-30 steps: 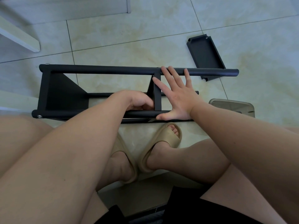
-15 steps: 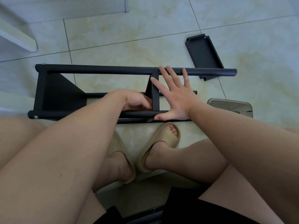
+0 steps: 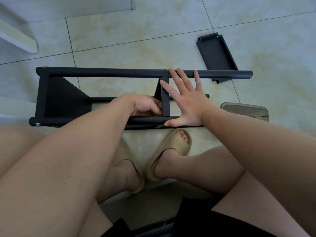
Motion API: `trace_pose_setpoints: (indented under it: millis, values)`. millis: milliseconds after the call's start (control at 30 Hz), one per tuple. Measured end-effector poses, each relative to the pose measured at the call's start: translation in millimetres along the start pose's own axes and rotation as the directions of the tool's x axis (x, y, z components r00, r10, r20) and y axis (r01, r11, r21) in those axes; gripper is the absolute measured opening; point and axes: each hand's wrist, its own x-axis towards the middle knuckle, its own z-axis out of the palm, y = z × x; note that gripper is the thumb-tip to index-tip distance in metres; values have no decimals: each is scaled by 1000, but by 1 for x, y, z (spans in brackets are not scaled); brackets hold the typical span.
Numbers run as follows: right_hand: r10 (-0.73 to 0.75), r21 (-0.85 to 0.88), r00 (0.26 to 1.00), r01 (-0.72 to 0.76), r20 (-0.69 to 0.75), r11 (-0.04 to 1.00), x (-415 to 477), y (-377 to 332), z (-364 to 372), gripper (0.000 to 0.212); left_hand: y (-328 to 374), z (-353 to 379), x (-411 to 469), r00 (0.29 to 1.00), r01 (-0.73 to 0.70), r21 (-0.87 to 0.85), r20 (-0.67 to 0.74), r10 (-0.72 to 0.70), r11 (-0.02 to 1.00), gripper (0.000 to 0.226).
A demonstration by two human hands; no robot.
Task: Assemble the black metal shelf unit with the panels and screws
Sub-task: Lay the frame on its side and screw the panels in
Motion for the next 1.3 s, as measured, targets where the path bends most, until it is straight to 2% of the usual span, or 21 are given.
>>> trace_pose_setpoints:
  millis: [133,267,467,567,733,867,1000,1033,1100,1200,1300]
  values:
    - [3,-9,1000,-3,13,1000,0,0,-1,124,2,2,-3,999,37,6,-28,-36,999,28]
    - [5,-18,1000,-5,19,1000,0,-1,-2,124,1,2,-2,996,65,54,-60,-62,996,39]
    - [6,-18,1000,-6,18,1000,0,-2,-1,124,-2,-1,-1,993,52,124,-111,-38,991,29]
    - [9,-20,1000,-9,20,1000,0,-2,-1,124,-2,-2,0,996,29,97,-84,-21,995,12]
    - [9,-16,1000,-8,13,1000,-1,-1,-1,124,-2,-1,-1,998,2,1,-57,-2,1000,20]
    - [3,-14,1000,-2,10,1000,-1,-1,-1,124,-3,-1,2,995,43,70,-91,-36,997,33]
    - [5,-11,1000,-5,9,1000,-1,-1,-1,124,-3,-3,2,995,46,127,-91,-35,991,23]
    - [5,-12,1000,-5,9,1000,-1,-1,-1,124,-4,-4,2,996,42,119,-87,-32,992,19]
    - [3,-11,1000,-3,6,1000,-1,-1,-1,123,-4,-5,3,996,35,91,-81,-27,995,28]
    - [3,-11,1000,-3,7,1000,-1,-1,-1,123,-5,-4,2,997,6,50,-77,-2,999,18]
    - [4,-8,1000,-4,7,1000,0,-1,0,123,-5,-4,3,997,7,28,-71,-5,1000,18]
